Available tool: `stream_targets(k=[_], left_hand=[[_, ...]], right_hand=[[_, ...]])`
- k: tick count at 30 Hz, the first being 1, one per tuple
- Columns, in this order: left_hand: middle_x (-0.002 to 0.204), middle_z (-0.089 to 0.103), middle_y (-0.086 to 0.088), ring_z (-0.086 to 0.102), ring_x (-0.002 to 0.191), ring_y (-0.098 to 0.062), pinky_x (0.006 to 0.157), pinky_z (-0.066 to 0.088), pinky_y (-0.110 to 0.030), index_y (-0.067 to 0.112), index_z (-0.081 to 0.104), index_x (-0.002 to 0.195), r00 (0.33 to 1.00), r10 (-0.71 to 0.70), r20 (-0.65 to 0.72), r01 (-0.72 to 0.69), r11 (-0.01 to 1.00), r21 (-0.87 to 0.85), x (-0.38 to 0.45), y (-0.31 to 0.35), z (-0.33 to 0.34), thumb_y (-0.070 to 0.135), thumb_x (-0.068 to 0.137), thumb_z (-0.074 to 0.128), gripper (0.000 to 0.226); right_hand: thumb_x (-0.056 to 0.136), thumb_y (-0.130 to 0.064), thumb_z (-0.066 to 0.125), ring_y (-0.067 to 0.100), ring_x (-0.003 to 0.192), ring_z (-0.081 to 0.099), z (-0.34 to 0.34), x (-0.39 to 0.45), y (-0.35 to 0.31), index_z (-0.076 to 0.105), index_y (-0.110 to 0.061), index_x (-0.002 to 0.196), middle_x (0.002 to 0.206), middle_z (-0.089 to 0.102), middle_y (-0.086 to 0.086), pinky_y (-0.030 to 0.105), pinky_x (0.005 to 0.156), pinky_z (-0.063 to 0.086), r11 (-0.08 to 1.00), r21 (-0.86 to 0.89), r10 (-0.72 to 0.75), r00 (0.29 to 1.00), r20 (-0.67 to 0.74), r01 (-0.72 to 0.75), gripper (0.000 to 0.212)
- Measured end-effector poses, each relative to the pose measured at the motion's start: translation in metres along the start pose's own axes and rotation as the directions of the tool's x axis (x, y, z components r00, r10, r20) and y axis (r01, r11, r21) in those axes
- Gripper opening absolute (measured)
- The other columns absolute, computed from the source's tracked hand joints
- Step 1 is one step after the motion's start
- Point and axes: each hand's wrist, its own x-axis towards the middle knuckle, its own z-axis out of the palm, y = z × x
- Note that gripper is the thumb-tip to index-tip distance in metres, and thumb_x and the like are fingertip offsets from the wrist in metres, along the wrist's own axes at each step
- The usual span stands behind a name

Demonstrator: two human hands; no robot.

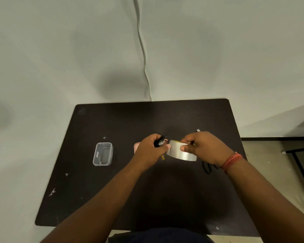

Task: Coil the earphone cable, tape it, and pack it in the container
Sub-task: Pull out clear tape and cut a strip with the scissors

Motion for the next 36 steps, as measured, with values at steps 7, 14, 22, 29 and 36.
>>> stream_targets(k=[7, 14, 22, 29, 36], left_hand=[[0.086, 0.063, 0.007, 0.06, 0.076, -0.01, 0.053, 0.046, -0.01, 0.018, 0.063, 0.107, 1.0, 0.009, 0.0, -0.009, 0.997, -0.077, -0.002, 0.003, 0.0, 0.019, 0.097, 0.056, 0.013], [0.098, 0.064, 0.007, 0.062, 0.083, -0.009, 0.059, 0.047, -0.004, 0.016, 0.06, 0.11, 0.996, 0.081, -0.04, -0.081, 0.997, 0.005, 0.0, 0.007, -0.004, 0.024, 0.094, 0.065, 0.019], [0.088, 0.068, 0.006, 0.062, 0.076, -0.006, 0.063, 0.049, -0.01, 0.021, 0.064, 0.103, 0.995, 0.057, -0.08, -0.068, 0.988, -0.139, 0.002, 0.003, -0.013, 0.015, 0.098, 0.056, 0.012], [0.091, 0.068, 0.002, 0.06, 0.078, -0.011, 0.071, 0.05, -0.017, 0.018, 0.064, 0.099, 0.999, 0.025, -0.035, -0.03, 0.989, -0.147, 0.001, 0.005, -0.012, 0.03, 0.096, 0.059, 0.013], [0.092, 0.068, 0.003, 0.061, 0.085, -0.008, 0.071, 0.046, -0.018, 0.02, 0.064, 0.098, 0.991, 0.063, -0.118, -0.053, 0.995, 0.09, 0.004, -0.002, -0.011, 0.029, 0.093, 0.065, 0.011]], right_hand=[[0.092, -0.029, 0.062, 0.016, 0.087, 0.063, 0.0, 0.003, -0.006, 0.072, -0.018, 0.104, 0.094, 0.071, 0.001, 0.036, 0.08, 0.054, 1.0, 0.025, -0.003, 1.0, 0.001, 0.003, 0.019], [0.092, -0.03, 0.063, 0.014, 0.085, 0.062, -0.003, 0.007, -0.012, 0.072, -0.02, 0.102, 0.092, 0.07, -0.002, 0.032, 0.075, 0.05, 1.0, 0.03, -0.003, 1.0, -0.022, 0.004, 0.017], [0.093, -0.028, 0.061, 0.012, 0.088, 0.062, -0.001, 0.009, -0.008, 0.072, -0.02, 0.103, 0.093, 0.068, -0.005, 0.027, 0.075, 0.046, 0.992, 0.121, 0.024, 1.0, -0.014, -0.022, 0.017], [0.094, -0.028, 0.06, 0.012, 0.089, 0.061, 0.0, 0.009, -0.007, 0.07, -0.019, 0.106, 0.097, 0.068, -0.003, 0.027, 0.076, 0.045, 0.997, 0.079, 0.008, 1.0, -0.017, -0.007, 0.018], [0.093, -0.028, 0.061, 0.013, 0.087, 0.062, 0.006, 0.009, -0.004, 0.071, -0.019, 0.105, 0.094, 0.069, -0.003, 0.026, 0.075, 0.046, 0.996, 0.085, 0.0, 1.0, -0.014, 0.001, 0.018]])
